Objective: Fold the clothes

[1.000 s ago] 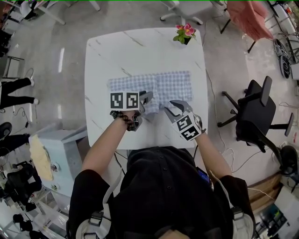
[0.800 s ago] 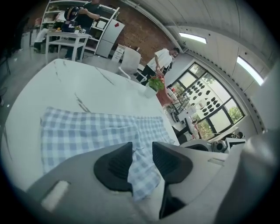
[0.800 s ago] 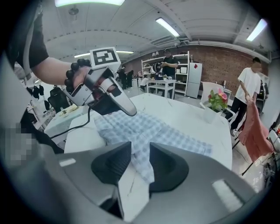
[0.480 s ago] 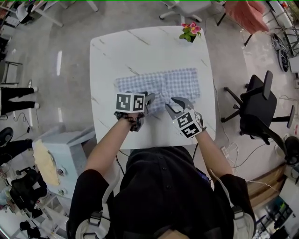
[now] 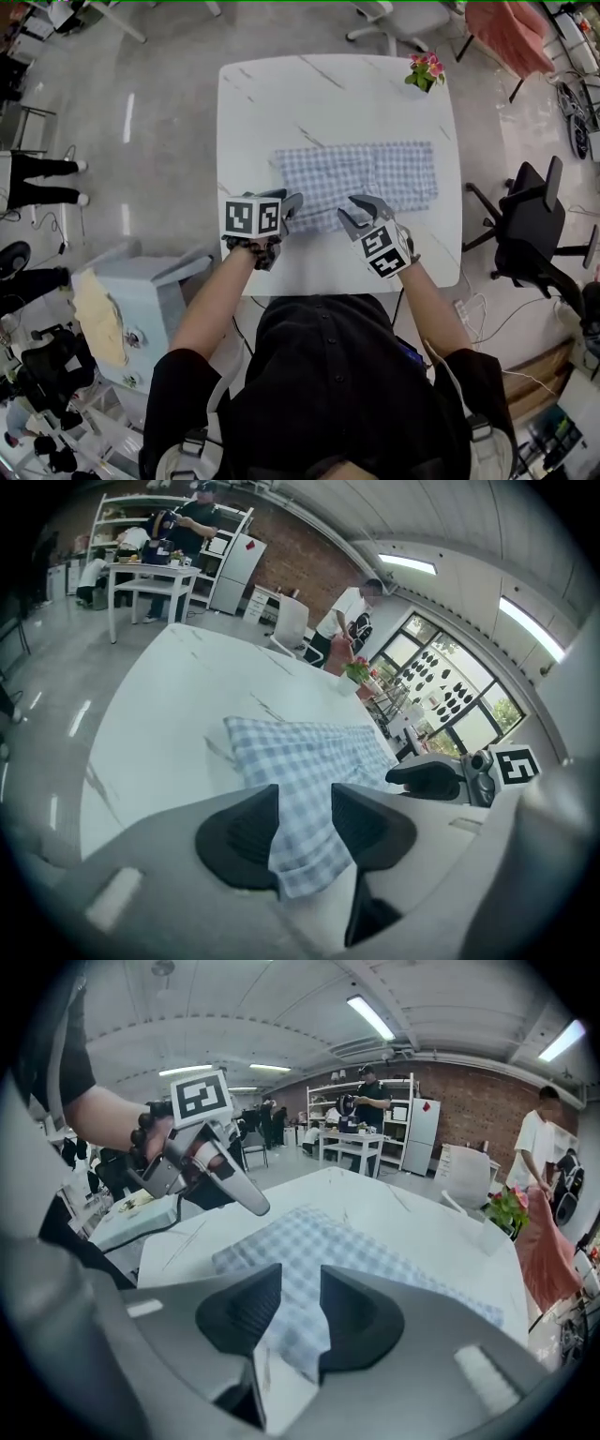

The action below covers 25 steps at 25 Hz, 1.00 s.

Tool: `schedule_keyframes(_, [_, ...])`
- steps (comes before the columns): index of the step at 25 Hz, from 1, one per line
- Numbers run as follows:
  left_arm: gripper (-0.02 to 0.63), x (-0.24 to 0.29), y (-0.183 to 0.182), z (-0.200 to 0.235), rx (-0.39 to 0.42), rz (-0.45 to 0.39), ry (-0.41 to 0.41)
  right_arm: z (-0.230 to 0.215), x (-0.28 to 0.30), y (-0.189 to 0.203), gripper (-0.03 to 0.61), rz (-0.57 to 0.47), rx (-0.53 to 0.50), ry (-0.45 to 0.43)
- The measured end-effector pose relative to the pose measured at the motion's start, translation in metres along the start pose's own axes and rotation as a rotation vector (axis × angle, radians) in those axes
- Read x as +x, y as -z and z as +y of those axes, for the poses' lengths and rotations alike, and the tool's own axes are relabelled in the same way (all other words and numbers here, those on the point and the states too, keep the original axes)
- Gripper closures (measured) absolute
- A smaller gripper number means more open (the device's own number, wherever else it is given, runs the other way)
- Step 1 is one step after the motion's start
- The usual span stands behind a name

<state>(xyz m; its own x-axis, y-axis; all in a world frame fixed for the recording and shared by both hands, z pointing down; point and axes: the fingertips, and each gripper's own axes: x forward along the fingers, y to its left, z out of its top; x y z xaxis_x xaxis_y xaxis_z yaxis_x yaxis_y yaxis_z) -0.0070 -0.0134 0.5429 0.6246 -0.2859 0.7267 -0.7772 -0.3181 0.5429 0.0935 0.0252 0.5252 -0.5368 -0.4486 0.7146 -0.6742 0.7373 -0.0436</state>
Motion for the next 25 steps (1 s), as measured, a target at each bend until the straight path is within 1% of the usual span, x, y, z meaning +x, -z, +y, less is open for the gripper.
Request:
schedule_keyframes(3, [0.394,-0.007,0.008,0.021,-0.039,-0.003,0.037,0.014,0.015,-0.015,0.446,-0.001,-0.006,0.0])
schedule_keyframes(6, [0.353,-0.001,0.019,0.032,-0.088,0.009,0.088,0.023,0.023,-0.019,0.446,0.009,0.012,0.014])
schedule_keyframes(9, [0.339,0.012,0.02,0.036,-0.113,0.007,0.135,0.025,0.026,-0.014,0.446,0.032,0.031,0.036])
schedule_keyframes(13, [0.325,0.029,0.018,0.036,-0.171,0.009,0.208,0.024,0.026,-0.003,0.446,0.064,0.062,0.07])
schedule_keyframes(17, [0.325,0.042,0.021,0.035,-0.19,0.035,0.238,0.018,0.02,0.007,0.446,0.088,0.096,0.1])
schedule_keyframes(20, [0.352,0.05,0.022,0.033,-0.192,0.042,0.228,0.014,0.015,0.015,0.446,0.102,0.116,0.116])
schedule_keyframes(22, [0.387,0.054,0.022,0.032,-0.202,0.045,0.223,0.015,0.014,0.019,0.446,0.112,0.123,0.12])
schedule_keyframes(25, [0.443,0.057,0.023,0.033,-0.241,0.044,0.241,0.016,0.015,0.02,0.448,0.118,0.123,0.12])
